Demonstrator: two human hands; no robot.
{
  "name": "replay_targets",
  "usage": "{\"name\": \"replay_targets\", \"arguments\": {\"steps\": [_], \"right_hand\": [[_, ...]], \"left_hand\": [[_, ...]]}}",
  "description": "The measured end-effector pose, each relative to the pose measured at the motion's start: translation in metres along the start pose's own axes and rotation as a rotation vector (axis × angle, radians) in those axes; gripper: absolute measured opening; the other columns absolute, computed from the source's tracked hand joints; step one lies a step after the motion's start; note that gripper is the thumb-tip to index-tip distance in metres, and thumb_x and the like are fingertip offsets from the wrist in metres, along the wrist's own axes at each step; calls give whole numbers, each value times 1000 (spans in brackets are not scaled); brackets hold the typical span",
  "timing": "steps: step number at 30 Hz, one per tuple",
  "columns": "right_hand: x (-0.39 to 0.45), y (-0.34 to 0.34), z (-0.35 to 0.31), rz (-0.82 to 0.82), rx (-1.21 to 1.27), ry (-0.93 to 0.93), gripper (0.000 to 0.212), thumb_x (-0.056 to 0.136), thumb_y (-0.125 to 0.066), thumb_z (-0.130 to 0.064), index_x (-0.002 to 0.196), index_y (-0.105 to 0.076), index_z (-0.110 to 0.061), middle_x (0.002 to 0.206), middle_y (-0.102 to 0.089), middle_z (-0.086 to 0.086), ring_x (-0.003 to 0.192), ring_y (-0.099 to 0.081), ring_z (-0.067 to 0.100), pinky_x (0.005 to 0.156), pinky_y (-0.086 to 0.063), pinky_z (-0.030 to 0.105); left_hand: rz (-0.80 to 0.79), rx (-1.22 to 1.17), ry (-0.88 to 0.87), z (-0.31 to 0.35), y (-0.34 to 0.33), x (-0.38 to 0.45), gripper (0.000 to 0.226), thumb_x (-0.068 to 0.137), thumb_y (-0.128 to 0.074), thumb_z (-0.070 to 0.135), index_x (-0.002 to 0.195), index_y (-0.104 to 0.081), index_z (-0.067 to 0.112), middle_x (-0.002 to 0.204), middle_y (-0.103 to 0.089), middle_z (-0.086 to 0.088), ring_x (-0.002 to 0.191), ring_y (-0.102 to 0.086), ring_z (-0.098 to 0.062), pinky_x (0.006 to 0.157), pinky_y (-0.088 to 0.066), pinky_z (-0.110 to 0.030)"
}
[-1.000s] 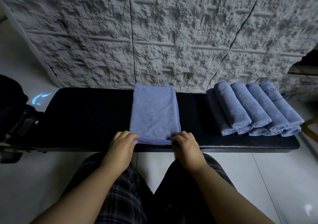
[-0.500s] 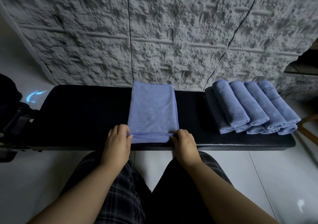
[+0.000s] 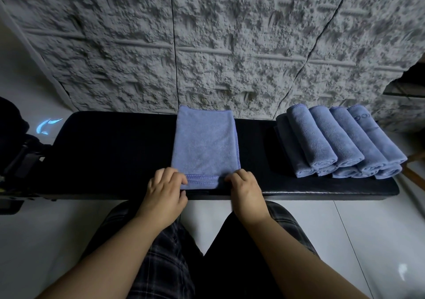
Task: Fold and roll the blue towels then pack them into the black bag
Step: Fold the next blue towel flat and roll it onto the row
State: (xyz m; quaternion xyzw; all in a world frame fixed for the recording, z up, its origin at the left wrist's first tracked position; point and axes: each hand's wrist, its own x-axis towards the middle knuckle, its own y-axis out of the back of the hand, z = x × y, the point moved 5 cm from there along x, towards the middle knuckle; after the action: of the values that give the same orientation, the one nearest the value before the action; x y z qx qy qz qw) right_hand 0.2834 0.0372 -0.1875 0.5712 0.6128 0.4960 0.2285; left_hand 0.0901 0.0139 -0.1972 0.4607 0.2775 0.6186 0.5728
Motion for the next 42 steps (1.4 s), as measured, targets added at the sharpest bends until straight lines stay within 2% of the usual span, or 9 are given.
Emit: {"name": "replay_targets", "arguments": {"steps": [4,9,13,17,21,25,31,37,42], "right_hand": [[0,-2,2,-48,67,-28,27,68,-54,1,91,-68,-4,90,-62,8,78,-56,27,71,-46,28],[-6,-2,4,-61,26,8,26,71,-71,-6,96,-67,-7,97,-60,7,83,-56,28,72,-52,37],[-3,3,5,5,-62,18,22,70,-77,-14,90,-69,-18,95,-61,-4,82,-51,18,63,-39,28],[-2,3,7,-16,-108,-2,32,65,-81,-9,92,-71,-24,92,-66,-11,77,-56,19,62,-36,26],[0,6,11,-21,-42,-48,34,68,-76,-6,97,-73,-24,91,-69,-10,73,-56,22,58,-41,29],[2,6,12,-45,-37,-70,35,72,-70,0,100,-70,-21,86,-69,-5,71,-55,23,56,-47,35],[-1,3,16,-149,-2,-169,28,95,-44,-13,116,-61,-17,99,-63,2,87,-46,22,77,-40,35],[-2,1,14,-176,153,-331,10,99,-35,-15,91,-39,-17,86,-47,-1,81,-34,20,72,-25,31],[1,-4,23,-60,46,-371,32,96,-33,-21,97,-58,-3,95,-54,16,80,-32,23,76,-34,41]], "left_hand": [[-56,-69,29,-7,-2,2,28,70,-70,2,92,-59,16,99,-52,2,94,-46,-20,80,-37,-28],[-96,-117,9,-9,0,4,31,72,-63,-6,96,-60,13,101,-50,4,94,-44,-16,84,-38,-26],[-102,-148,18,-12,3,7,34,74,-58,-12,99,-63,12,102,-47,9,96,-42,-12,85,-31,-18],[-96,-181,35,-13,5,7,32,77,-58,-11,100,-64,9,103,-51,7,96,-45,-14,85,-33,-20],[-90,-202,74,-19,6,9,25,79,-69,-1,101,-65,8,101,-55,3,94,-51,-17,83,-37,-23],[-75,-241,127,-18,8,11,18,84,-64,4,102,-66,8,98,-53,8,94,-51,-14,81,-34,-16],[-109,-304,193,-19,9,6,21,93,-52,8,111,-64,5,104,-58,-2,98,-51,-15,85,-37,-22],[-129,-247,282,-14,3,7,24,97,-42,11,113,-58,3,107,-57,-10,101,-49,-23,83,-37,-27],[-21,-160,313,-5,8,10,3,92,-47,10,90,-48,10,87,-47,0,89,-46,-22,71,-35,-29]]}}
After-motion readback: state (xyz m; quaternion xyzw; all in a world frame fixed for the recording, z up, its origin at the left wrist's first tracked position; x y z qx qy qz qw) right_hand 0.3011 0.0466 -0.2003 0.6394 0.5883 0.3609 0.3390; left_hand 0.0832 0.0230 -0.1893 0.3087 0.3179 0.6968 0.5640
